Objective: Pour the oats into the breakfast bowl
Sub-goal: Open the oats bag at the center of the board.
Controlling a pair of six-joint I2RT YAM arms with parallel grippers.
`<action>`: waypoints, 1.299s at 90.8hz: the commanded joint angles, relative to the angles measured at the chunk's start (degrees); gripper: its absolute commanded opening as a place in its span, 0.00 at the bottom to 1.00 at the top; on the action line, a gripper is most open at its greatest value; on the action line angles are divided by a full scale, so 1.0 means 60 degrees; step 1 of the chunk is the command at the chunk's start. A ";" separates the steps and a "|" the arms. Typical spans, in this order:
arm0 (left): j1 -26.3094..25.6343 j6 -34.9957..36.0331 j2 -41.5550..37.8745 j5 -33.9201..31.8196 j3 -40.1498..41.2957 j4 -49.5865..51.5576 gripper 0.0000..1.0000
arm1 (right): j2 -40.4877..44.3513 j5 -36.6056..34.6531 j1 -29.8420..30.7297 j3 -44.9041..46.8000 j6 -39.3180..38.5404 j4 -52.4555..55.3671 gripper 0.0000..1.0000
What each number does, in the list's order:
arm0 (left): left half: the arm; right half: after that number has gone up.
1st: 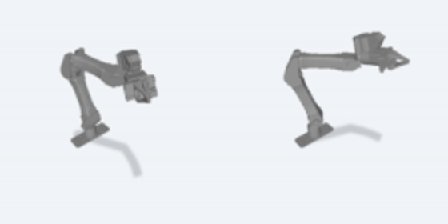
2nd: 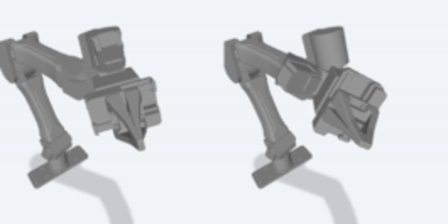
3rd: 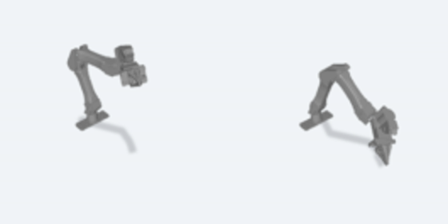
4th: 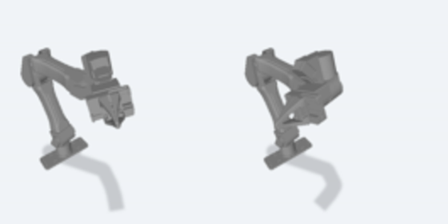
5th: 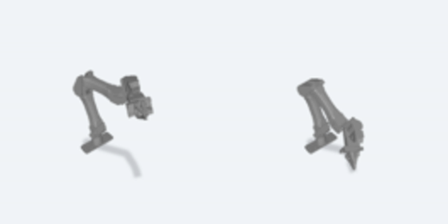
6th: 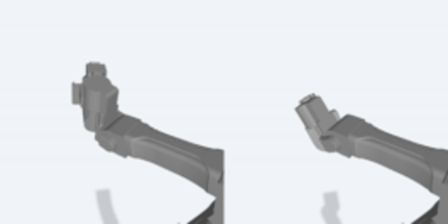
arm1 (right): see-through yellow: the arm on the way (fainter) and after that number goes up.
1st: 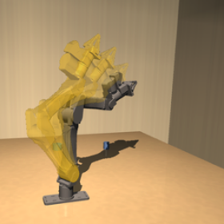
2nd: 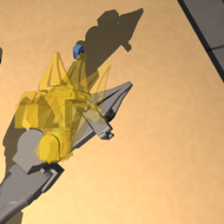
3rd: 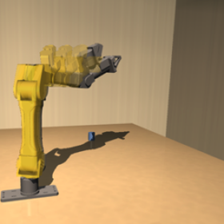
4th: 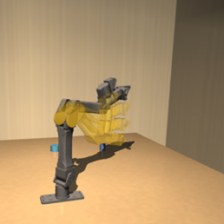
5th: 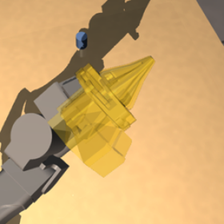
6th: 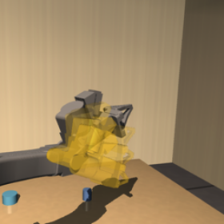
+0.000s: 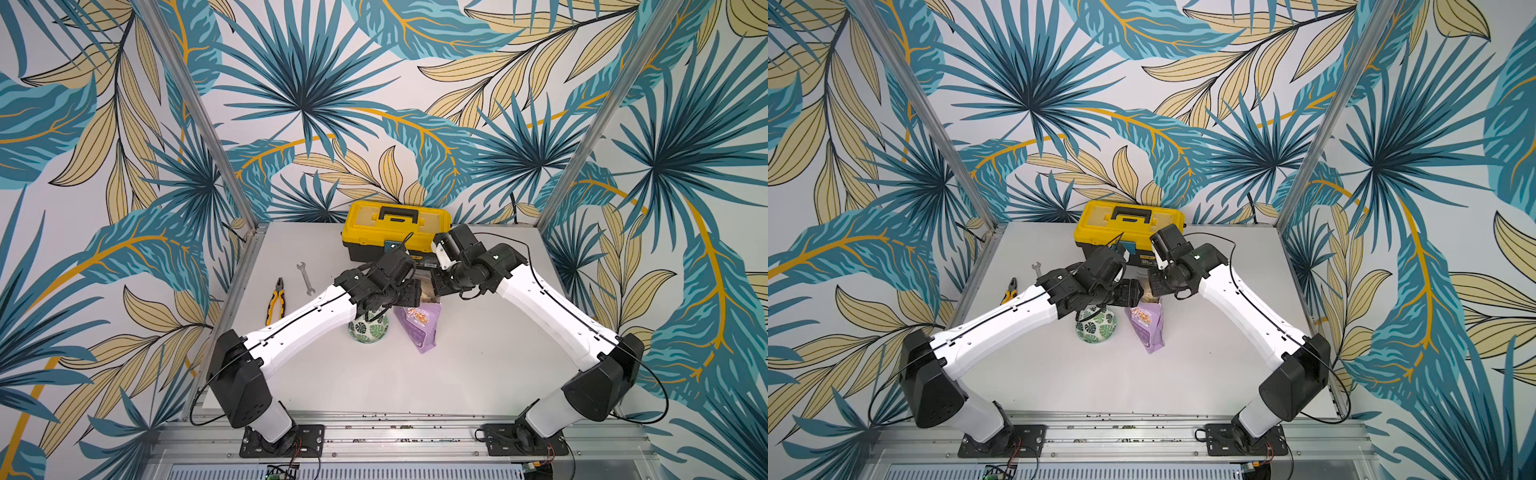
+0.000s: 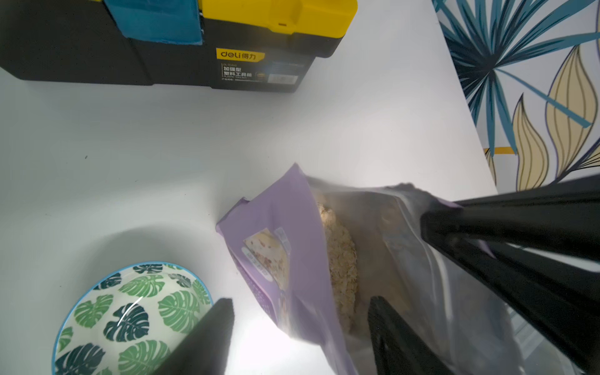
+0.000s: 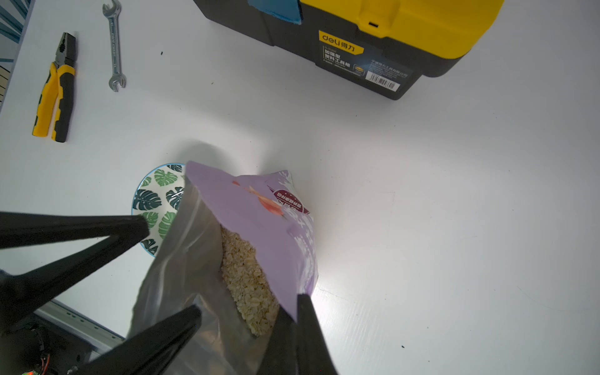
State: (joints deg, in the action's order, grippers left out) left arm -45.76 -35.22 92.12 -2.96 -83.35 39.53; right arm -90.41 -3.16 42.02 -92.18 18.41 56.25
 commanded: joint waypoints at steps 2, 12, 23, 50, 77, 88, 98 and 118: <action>0.0016 0.0187 0.0257 -0.0451 -0.0382 0.0241 0.57 | 0.0528 -0.0196 0.0024 0.0248 -0.0002 -0.0318 0.00; 0.0013 0.0346 0.0160 -0.0766 -0.0383 0.0504 0.41 | 0.0530 -0.0991 0.0028 0.0303 -0.0189 -0.0059 0.00; 0.0012 0.0434 -0.0030 -0.0788 -0.0304 0.0829 0.30 | 0.0481 -0.2219 0.0030 0.0273 -0.0377 0.0232 0.00; 0.0011 0.0462 -0.0527 -0.0895 0.0326 0.1366 0.19 | 0.0417 -0.4189 0.0034 0.0231 -0.0503 0.0278 0.00; 0.0023 0.0238 -0.0728 -0.0590 0.0463 0.0720 0.35 | 0.0875 -0.1970 0.0039 0.0579 -0.0689 -0.0805 0.00; 0.0022 -0.0016 -0.0919 -0.0165 0.0475 0.0155 0.52 | 0.0879 -0.1728 0.0036 0.0652 -0.0639 -0.0809 0.00; 0.0034 -0.0290 -0.1054 0.0121 0.0527 -0.0589 0.60 | 0.0944 -0.1462 0.0032 0.0750 -0.0579 -0.0888 0.00; 0.0028 -0.0299 -0.0325 0.0756 0.0116 -0.0973 0.64 | 0.0984 -0.1100 0.0041 0.0825 -0.0501 -0.1025 0.00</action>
State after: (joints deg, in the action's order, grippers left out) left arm -45.80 -36.91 87.68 -0.89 -80.93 35.99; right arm -86.76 -11.22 42.37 -88.25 14.98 53.89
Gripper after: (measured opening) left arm 0.630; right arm 0.057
